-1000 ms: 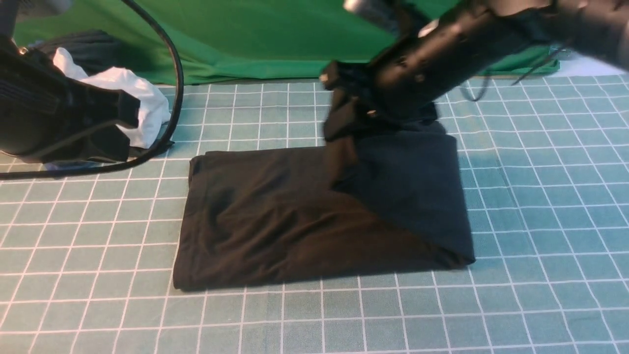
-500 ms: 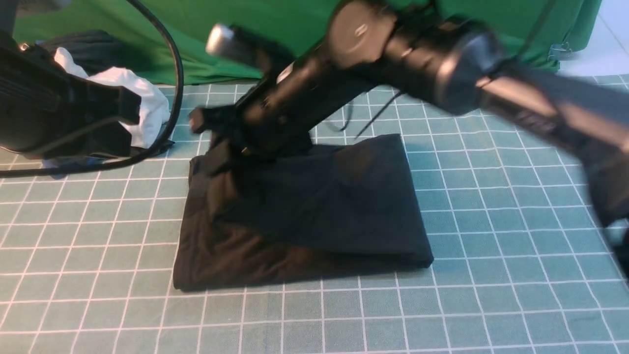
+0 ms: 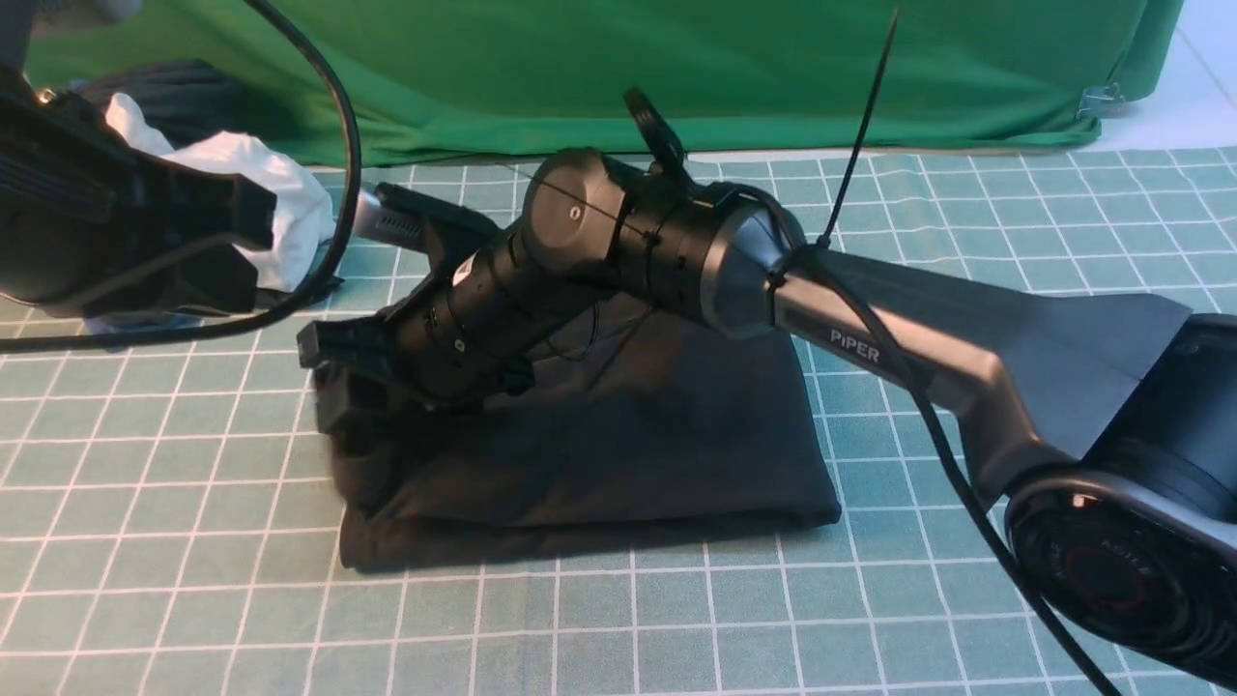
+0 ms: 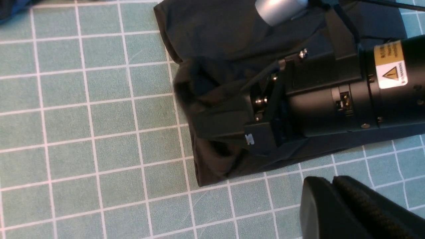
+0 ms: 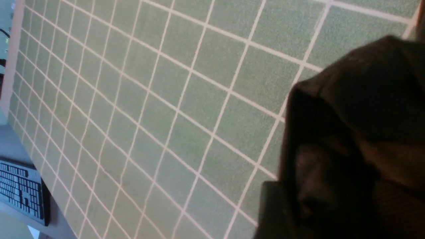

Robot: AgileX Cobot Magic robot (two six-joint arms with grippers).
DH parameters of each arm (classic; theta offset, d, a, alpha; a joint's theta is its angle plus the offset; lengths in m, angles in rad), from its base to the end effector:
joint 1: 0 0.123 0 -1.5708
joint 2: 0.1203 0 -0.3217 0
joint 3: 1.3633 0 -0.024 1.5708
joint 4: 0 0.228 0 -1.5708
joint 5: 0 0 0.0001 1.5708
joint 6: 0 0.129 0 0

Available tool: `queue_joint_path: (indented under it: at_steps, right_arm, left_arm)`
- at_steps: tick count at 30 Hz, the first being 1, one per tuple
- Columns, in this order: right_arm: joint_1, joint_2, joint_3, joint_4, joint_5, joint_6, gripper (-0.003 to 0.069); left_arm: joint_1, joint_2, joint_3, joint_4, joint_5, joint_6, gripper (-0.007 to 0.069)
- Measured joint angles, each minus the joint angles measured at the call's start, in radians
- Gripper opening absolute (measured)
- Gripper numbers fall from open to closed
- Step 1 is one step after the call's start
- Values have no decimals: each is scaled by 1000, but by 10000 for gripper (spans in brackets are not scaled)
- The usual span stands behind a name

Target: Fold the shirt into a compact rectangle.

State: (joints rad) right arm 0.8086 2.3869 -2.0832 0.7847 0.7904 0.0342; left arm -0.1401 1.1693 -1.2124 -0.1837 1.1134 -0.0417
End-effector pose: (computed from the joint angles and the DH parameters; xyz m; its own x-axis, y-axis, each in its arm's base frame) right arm 0.3409 0.4510 0.2052 -0.9261 -0.2155 -0.3098 -0.3756 0.6061 0.7011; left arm 0.1999 -0.0496 0.3800 -0.8423 -0.0040 -0.5390 0.1258 0.9709 -0.2038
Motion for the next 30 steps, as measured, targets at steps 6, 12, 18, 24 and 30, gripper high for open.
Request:
queue_joint_path:
  at_steps: [6, 12, 18, 24, 30]
  right_arm:
    - [-77, -5, -147, 1, 221, -52, 559]
    - [-203, -48, -281, -169, 401, -75, 289]
    - [-295, -143, -248, -380, 415, -72, 43]
    - [-351, -360, -21, -417, 424, -169, 28]
    - [-370, -431, 59, -418, 431, -186, 25]
  left_arm:
    - [0, 0, 0, 3, -1, 0, 6]
    - [0, 13, 0, -8, -46, 0, 6]
    - [0, 125, 0, -103, -65, 72, 6]
    - [0, 352, 0, -93, -132, 134, 7]
    - [0, 539, -35, -111, -185, 271, 37]
